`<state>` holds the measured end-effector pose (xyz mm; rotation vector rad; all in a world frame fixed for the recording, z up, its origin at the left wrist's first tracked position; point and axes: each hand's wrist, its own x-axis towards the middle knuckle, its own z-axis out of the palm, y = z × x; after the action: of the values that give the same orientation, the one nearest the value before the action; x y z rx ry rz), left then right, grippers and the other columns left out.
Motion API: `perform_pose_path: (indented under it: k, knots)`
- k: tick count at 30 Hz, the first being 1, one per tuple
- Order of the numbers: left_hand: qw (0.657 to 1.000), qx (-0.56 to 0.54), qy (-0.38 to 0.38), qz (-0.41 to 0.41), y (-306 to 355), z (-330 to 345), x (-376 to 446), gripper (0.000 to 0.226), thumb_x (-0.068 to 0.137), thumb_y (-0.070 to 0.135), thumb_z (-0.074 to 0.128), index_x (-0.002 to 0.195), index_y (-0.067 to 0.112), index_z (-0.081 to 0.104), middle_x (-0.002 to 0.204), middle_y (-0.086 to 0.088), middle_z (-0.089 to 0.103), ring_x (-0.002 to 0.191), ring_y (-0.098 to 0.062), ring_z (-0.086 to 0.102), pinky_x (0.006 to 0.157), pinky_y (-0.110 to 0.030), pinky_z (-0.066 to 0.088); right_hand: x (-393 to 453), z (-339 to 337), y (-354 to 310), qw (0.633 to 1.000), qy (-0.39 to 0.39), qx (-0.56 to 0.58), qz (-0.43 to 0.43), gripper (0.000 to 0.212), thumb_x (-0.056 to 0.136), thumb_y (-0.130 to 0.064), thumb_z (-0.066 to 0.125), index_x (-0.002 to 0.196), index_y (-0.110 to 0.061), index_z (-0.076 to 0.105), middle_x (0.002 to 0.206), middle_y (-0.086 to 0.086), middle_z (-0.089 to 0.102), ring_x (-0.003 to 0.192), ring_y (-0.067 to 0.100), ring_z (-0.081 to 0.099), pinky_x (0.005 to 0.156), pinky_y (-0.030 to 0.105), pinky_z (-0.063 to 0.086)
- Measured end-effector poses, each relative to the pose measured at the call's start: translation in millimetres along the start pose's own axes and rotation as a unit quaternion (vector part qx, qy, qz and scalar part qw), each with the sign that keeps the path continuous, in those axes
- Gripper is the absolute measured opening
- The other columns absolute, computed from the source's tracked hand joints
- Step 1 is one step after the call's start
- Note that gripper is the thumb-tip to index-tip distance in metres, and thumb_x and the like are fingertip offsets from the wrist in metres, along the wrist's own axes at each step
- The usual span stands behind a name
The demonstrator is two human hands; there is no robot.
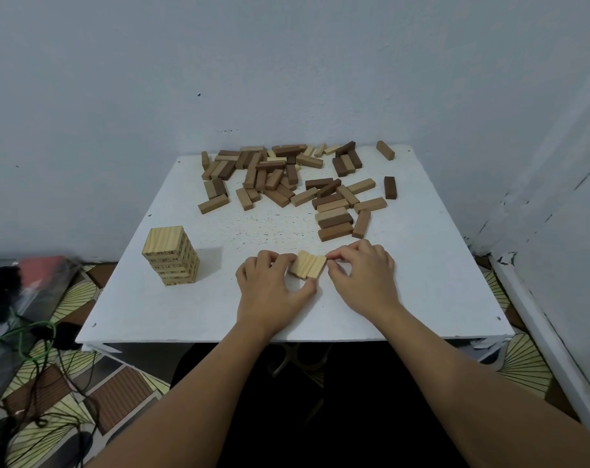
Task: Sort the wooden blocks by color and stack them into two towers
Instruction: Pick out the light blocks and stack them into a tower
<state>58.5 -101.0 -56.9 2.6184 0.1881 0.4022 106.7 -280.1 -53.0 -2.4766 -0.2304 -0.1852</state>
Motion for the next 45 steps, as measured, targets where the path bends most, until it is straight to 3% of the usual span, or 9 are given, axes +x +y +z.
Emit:
perform_pose_path:
  k: [6,11,16,22,27,30,35,41,45]
  knots:
    - [1.0,0.0,-0.021,-0.008,2,-4,1,0.062,0.08,0.073,0.062,0.132,0.039,0.059,0.115,0.014,0.043,0.118,-0.011,0.033,0.112,-0.032,0.016,0,1,1,1.0,-0.002,0.004,-0.009,0.013,0.094,-0.047,0.066,0.104,-0.041,0.072,0.105,-0.018,0.051,0.109,0.014,0.047,0.102,0.033,0.03]
    - [0.999,-0.014,-0.036,-0.01,1,-7,3,0.072,0.075,0.07,0.048,0.138,0.037,0.06,0.113,0.014,0.041,0.109,-0.008,0.026,0.107,-0.025,0.011,-1,-3,-3,0.999,-0.033,-0.022,-0.012,0.037,0.095,-0.057,0.06,0.129,-0.046,0.065,0.117,-0.014,0.05,0.117,0.015,0.043,0.11,0.035,0.028]
    - [0.999,-0.007,-0.046,-0.016,2,-10,2,0.073,0.076,0.063,0.045,0.146,0.041,0.056,0.116,0.017,0.038,0.116,-0.009,0.027,0.11,-0.024,0.011,-3,-4,-4,0.998,-0.046,-0.009,-0.035,0.03,0.094,-0.057,0.059,0.122,-0.052,0.069,0.111,-0.019,0.046,0.116,0.011,0.039,0.111,0.034,0.025]
    - [0.997,-0.054,-0.042,-0.02,1,-11,3,0.072,0.083,0.049,0.052,0.154,0.036,0.047,0.131,0.011,0.051,0.133,-0.014,0.035,0.119,-0.034,0.012,-4,-2,-5,0.998,-0.034,0.021,-0.037,0.022,0.095,-0.052,0.059,0.111,-0.05,0.073,0.108,-0.019,0.049,0.107,0.007,0.034,0.106,0.03,0.026]
    - [0.991,-0.122,-0.041,-0.031,3,-18,2,0.07,0.097,0.03,0.063,0.161,0.028,0.036,0.154,0.004,0.044,0.145,-0.014,0.029,0.122,-0.038,0.023,-3,-9,-9,0.995,-0.051,0.084,-0.027,0.032,0.102,-0.041,0.054,0.132,-0.038,0.066,0.122,-0.015,0.054,0.12,0.01,0.043,0.108,0.035,0.038]
    - [0.965,-0.248,-0.035,-0.075,7,-28,2,0.064,0.102,0.032,0.057,0.162,0.03,0.034,0.163,0.01,0.037,0.149,-0.006,0.029,0.124,-0.033,0.024,-2,-16,-16,0.97,-0.053,0.235,0.012,0.039,0.107,-0.031,0.048,0.146,-0.032,0.053,0.143,-0.016,0.051,0.136,0.004,0.041,0.115,0.033,0.035]
    - [0.922,-0.36,-0.034,-0.14,19,-33,0,0.063,0.102,0.037,0.032,0.164,0.03,0.026,0.166,0.01,0.035,0.151,-0.002,0.029,0.13,-0.038,0.016,3,-9,-45,0.865,-0.092,0.484,0.099,0.057,0.109,-0.041,0.036,0.163,-0.032,0.021,0.167,-0.011,0.025,0.143,-0.002,0.027,0.113,0.024,0.024]
    - [0.951,-0.27,-0.046,-0.142,12,-17,-8,0.073,0.096,0.055,0.016,0.164,0.03,0.028,0.166,0.016,0.032,0.159,-0.007,0.007,0.13,-0.034,-0.007,0,17,-50,0.833,-0.096,0.534,0.108,0.055,0.109,-0.045,0.031,0.162,-0.035,0.019,0.161,-0.014,0.035,0.139,-0.009,0.035,0.123,0.027,0.024]
    - [0.952,-0.265,-0.046,-0.146,8,-13,-5,0.064,0.102,0.052,0.023,0.16,0.028,0.039,0.166,0.022,0.028,0.16,-0.009,0.006,0.13,-0.035,-0.003,-1,19,-48,0.837,-0.103,0.528,0.102,0.057,0.11,-0.045,0.033,0.163,-0.033,0.018,0.147,-0.019,0.048,0.121,-0.023,0.047,0.103,0.011,0.037]
